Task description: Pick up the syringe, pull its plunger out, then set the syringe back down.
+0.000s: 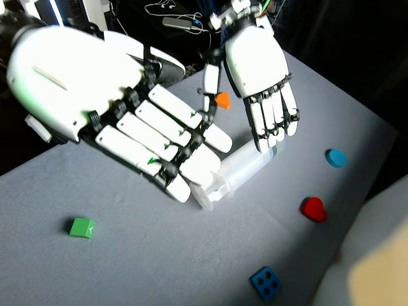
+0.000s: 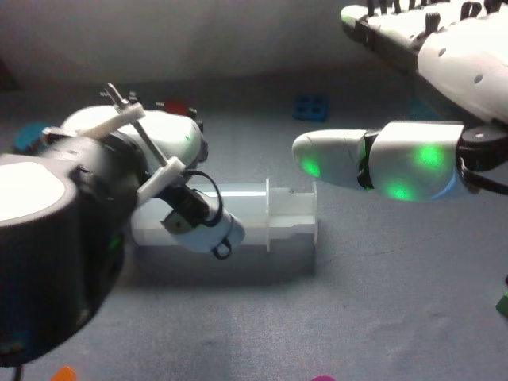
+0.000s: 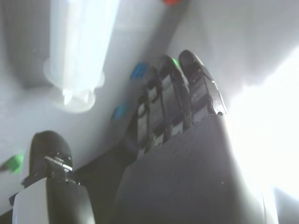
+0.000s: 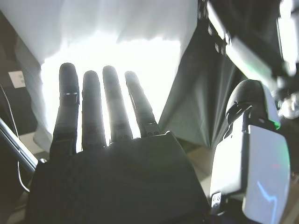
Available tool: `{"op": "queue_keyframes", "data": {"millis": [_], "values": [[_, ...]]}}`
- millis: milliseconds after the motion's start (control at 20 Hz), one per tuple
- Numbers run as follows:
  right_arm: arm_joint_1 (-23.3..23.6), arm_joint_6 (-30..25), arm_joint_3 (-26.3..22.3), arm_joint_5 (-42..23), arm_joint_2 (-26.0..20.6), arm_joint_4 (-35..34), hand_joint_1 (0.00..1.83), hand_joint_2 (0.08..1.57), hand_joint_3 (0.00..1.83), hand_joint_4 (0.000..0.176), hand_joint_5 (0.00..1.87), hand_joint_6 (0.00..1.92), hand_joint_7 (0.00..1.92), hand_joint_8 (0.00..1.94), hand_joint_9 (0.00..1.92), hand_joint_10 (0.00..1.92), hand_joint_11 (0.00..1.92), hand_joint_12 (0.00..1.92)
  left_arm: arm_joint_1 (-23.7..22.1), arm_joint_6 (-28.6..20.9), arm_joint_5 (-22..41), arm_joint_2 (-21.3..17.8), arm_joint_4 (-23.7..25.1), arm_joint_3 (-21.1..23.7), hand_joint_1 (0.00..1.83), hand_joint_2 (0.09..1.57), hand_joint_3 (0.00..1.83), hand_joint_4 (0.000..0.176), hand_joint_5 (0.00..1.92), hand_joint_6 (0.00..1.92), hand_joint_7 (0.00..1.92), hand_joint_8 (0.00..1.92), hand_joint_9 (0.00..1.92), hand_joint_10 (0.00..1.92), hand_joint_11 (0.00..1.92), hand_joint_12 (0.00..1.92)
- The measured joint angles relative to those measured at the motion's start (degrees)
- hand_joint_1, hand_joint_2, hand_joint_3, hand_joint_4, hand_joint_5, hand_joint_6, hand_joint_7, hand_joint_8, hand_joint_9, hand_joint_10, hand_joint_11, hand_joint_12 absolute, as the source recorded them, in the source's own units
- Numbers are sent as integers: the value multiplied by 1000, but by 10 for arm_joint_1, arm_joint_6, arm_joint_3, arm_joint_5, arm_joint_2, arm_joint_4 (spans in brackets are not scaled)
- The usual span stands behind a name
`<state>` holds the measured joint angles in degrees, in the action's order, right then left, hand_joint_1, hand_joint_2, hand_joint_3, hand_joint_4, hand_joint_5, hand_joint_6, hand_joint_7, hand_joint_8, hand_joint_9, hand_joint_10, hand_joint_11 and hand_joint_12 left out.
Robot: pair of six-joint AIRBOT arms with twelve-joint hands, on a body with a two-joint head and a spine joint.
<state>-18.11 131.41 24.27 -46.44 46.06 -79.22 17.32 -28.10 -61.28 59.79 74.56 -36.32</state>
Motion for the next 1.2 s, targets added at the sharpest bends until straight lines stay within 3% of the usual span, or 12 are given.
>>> {"op": "queue_keyframes", "data": {"millis": [100, 300, 450, 650, 900, 1200], "values": [[-8, -20, 0, -2, -1, -9, 0, 941, 3, 6, 68, 0, 130, 2, 94, 1, 0, 675, 12, -28, -31, 19, -1, -5, 561, 1075, 0, 0, 374, 27, 428, 32, 369, 34, 0, 563], [-16, -31, 0, -6, 0, 9, 0, 944, 3, 6, 58, 0, 128, 1, 93, 0, 0, 672, 33, -35, -39, 50, 12, -34, 561, 1070, 0, 0, 363, 19, 417, 26, 357, 27, 0, 566], [-50, -109, 0, -7, 6, 17, 0, 947, 3, 6, 58, 1, 122, 0, 93, 0, 0, 656, 47, -42, -38, 80, 14, -72, 571, 1067, 0, 0, 374, 13, 408, 14, 334, 11, 0, 537], [-53, -125, 0, 0, 6, 56, 0, 945, 1, 7, 51, 0, 113, 0, 84, 0, 0, 639, 54, -44, -35, 110, 17, -112, 575, 1071, 0, 0, 375, 10, 411, 12, 345, 14, 0, 561], [-65, -186, 1, 6, 9, 50, 0, 947, 1, 4, 64, 5, 121, 3, 85, 1, 0, 637, 61, -46, -40, 127, 24, -133, 592, 1082, 3, 0, 376, 7, 422, 13, 368, 19, 0, 586], [-76, -222, 4, -19, 28, 50, 0, 948, 1, 5, 53, 0, 119, 1, 88, 1, 0, 621, 96, -109, -52, 130, 91, -132, 597, 1080, 1, 0, 376, 5, 423, 12, 362, 15, 0, 588]]}}
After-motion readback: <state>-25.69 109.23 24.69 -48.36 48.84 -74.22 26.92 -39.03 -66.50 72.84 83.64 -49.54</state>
